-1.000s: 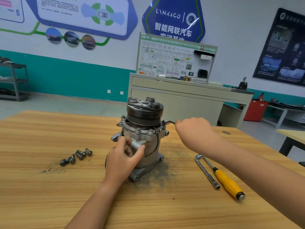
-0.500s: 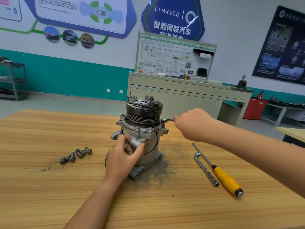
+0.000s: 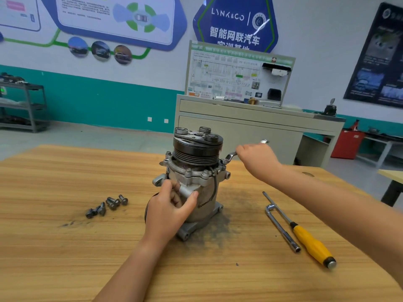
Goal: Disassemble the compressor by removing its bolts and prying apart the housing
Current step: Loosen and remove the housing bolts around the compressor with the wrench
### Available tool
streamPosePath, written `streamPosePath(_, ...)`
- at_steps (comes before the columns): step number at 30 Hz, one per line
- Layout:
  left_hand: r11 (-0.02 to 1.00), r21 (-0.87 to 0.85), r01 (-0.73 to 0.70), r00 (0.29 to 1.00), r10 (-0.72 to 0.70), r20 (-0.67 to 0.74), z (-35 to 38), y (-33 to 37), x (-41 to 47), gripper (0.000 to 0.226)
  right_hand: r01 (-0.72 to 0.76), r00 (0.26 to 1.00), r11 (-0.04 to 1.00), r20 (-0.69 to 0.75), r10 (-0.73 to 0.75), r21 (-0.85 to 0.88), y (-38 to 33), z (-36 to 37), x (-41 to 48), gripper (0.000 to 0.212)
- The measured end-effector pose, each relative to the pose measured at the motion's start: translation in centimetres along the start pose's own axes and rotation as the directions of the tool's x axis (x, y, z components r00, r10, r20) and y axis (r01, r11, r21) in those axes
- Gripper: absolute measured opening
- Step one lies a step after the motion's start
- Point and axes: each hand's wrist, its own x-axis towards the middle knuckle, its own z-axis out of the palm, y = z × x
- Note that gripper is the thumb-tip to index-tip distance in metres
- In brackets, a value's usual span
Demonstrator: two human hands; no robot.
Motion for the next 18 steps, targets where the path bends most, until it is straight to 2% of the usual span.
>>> streamPosePath(2,1.0,0.002,-0.003,1.0,0.003,0.006,0.0,-0.1,0.0,0.03,0.049,0.988,0.995,-0.148,-0.037,0.082,-0.3,1.0,0.7,0.029)
streamPosePath(4,1.0,0.005,0.004,1.0,-0.004,0.004,0.0,0.0,0.1,0.032,0.136,0.932,0.978,-0.355,-0.072,0.159,-0.4,1.5,1.4,0.022)
streamPosePath(5,1.0,0.008,0.007,1.0,-0.007,0.002,0.0,0.0,0.1,0.031,0.167,0.907,0.972,-0.412,-0.087,0.163,-0.3,1.6,1.8,0.022)
streamPosePath(8,1.0,0.012,0.015,1.0,-0.015,0.0,0.0,0.2,0.1,0.031,0.181,0.918,0.975,-0.376,-0.122,0.125,-0.2,1.3,2.1,0.028)
streamPosePath(10,1.0,0.013,0.008,1.0,-0.009,0.007,0.0,0.2,0.0,0.029,0.147,0.89,0.961,-0.455,-0.026,0.233,0.0,1.3,1.9,0.022)
streamPosePath(11,1.0,0.013,0.005,1.0,-0.005,0.011,-0.1,0.2,0.0,0.029,0.092,0.859,0.922,-0.498,0.117,0.376,0.0,1.0,1.5,0.018)
streamPosePath(12,1.0,0.013,0.004,1.0,-0.004,0.012,-0.1,0.2,0.0,0.029,0.034,0.83,0.833,-0.48,0.285,0.552,0.0,0.6,1.0,0.016)
streamPosePath(13,1.0,0.011,0.005,1.0,-0.005,0.012,-0.1,0.1,-0.1,0.029,-0.026,0.816,0.707,-0.394,0.423,0.706,0.0,0.1,0.2,0.021)
streamPosePath(15,1.0,0.006,0.007,1.0,-0.007,0.01,-0.1,0.1,-0.1,0.03,-0.109,0.848,0.516,-0.191,0.495,0.85,0.1,-0.6,-1.2,0.029)
streamPosePath(16,1.0,0.005,0.007,1.0,-0.007,0.007,-0.1,0.1,0.0,0.03,-0.136,0.871,0.517,-0.147,0.469,0.845,0.2,-0.9,-2.0,0.029)
streamPosePath(18,1.0,0.004,0.004,1.0,-0.004,0.003,-0.1,0.1,-0.1,0.031,-0.186,0.939,0.68,-0.077,0.336,0.709,0.2,-1.8,-3.6,0.026)
